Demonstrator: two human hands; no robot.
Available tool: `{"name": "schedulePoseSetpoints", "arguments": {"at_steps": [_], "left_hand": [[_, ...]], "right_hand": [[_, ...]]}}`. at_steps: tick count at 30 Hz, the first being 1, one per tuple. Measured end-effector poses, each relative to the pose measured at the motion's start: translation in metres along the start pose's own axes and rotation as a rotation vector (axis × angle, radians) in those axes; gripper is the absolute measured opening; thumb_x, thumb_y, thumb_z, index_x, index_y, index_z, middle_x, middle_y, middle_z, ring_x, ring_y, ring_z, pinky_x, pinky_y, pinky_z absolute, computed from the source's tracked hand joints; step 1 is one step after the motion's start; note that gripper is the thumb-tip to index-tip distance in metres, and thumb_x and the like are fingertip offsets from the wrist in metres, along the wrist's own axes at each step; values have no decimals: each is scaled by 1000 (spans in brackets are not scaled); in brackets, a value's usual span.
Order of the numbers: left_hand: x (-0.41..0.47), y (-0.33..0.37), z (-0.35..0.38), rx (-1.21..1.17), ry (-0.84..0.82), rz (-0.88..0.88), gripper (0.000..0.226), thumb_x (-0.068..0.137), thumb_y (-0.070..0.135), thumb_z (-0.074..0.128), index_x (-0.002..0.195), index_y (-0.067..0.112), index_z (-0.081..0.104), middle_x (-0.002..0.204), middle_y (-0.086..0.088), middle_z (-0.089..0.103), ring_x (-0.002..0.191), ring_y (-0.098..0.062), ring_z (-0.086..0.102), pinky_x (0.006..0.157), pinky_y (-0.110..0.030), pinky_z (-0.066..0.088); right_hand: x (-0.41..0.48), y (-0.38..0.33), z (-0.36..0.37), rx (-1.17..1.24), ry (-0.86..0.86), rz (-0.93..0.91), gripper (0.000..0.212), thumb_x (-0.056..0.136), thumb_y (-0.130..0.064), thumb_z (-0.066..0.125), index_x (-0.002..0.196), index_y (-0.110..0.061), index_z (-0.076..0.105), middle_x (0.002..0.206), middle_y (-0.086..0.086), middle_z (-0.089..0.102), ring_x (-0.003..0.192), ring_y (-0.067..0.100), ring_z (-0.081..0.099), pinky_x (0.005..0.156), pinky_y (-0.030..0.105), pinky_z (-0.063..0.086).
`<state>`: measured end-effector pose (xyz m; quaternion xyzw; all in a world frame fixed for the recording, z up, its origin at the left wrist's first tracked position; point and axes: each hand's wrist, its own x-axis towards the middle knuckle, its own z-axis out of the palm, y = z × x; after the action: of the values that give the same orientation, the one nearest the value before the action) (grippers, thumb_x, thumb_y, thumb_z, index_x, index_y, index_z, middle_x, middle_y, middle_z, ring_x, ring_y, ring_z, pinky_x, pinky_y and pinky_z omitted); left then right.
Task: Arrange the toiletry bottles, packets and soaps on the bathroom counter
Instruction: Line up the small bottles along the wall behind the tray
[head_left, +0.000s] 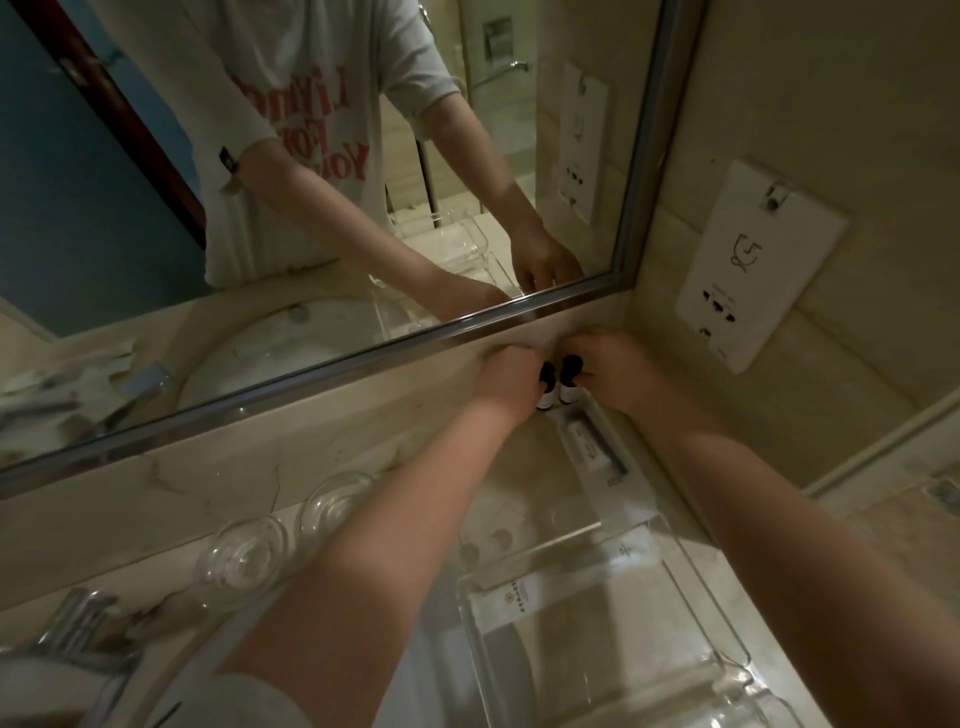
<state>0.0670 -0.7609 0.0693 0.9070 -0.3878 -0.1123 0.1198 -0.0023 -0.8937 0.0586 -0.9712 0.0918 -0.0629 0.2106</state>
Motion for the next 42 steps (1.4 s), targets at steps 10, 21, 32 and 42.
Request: {"name": "schedulePoseSetpoints", "arguments": {"at_steps": [10, 21, 32, 42], "left_hand": [[-75, -16, -33, 157, 26, -61, 42, 90, 28, 55, 123, 4, 48, 119, -18, 54, 107, -35, 55, 79, -37, 46], [-234, -60, -50, 154, 159, -165, 40, 87, 37, 56, 115, 9, 54, 117, -13, 58, 112, -33, 53, 88, -39, 45], [-394, -170, -17, 35, 147, -379, 46, 89, 40, 52, 125, 13, 53, 122, -10, 58, 114, -29, 53, 92, -36, 45], [-517, -283, -7, -54, 70, -702, 43, 89, 39, 52, 122, 12, 54, 126, -8, 56, 116, -28, 53, 92, -39, 46]], "right_hand": [[-51, -54, -18, -132, -31, 114, 43, 88, -22, 57, 130, -19, 50, 124, 6, 52, 113, 28, 48, 89, 36, 45], [-145, -176, -3, -236, 84, -29, 47, 86, -32, 59, 131, -19, 51, 127, 6, 57, 114, 30, 51, 85, 39, 47], [-201, -312, 89, -160, -89, -145, 44, 87, -35, 56, 128, -21, 53, 127, 3, 57, 114, 28, 51, 89, 37, 46], [-205, -450, 182, -104, -322, -360, 43, 90, -34, 53, 132, -22, 50, 132, 2, 54, 119, 25, 48, 94, 36, 43]]}}
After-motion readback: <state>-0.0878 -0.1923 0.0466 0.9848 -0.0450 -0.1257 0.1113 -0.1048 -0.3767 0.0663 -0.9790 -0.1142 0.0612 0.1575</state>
